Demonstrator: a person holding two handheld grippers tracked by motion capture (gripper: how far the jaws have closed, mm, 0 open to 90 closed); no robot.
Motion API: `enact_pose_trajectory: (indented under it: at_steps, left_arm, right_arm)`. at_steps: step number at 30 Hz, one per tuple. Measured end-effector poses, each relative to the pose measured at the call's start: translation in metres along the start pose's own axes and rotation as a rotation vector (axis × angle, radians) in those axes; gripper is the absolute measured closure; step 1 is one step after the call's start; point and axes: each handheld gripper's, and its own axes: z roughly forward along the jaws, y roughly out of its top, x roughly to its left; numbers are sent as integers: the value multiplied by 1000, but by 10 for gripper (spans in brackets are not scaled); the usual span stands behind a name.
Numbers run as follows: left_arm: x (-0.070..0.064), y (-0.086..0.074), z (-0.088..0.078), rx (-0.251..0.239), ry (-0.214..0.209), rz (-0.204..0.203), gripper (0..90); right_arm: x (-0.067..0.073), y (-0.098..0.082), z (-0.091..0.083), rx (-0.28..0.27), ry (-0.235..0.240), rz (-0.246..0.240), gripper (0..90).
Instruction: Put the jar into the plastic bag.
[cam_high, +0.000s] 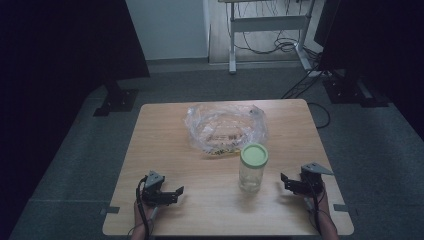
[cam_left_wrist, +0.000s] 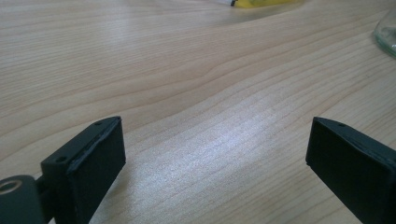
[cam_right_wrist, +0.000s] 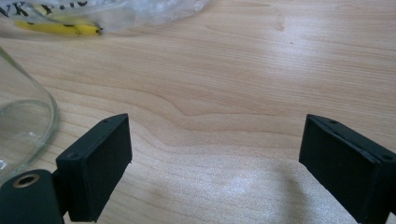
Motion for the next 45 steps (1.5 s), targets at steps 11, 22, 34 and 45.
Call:
enact_pose_trajectory:
  at_steps: [11, 22, 34, 45]
  left_arm:
    - [-1, 0, 1, 6, 9, 2, 43]
    - [0, 0, 1, 10, 10, -4, 43]
    - [2, 1, 1, 9, 0, -20, 43]
    - [3, 1, 1, 9, -1, -28, 44]
  right_arm:
    - [1, 0, 1, 11, -7, -7, 85]
    - [1, 0, 2, 29, -12, -15, 84]
    - [7, 0, -12, -45, -43, 3, 65]
    - [2, 4, -37, -99, -23, 67, 38]
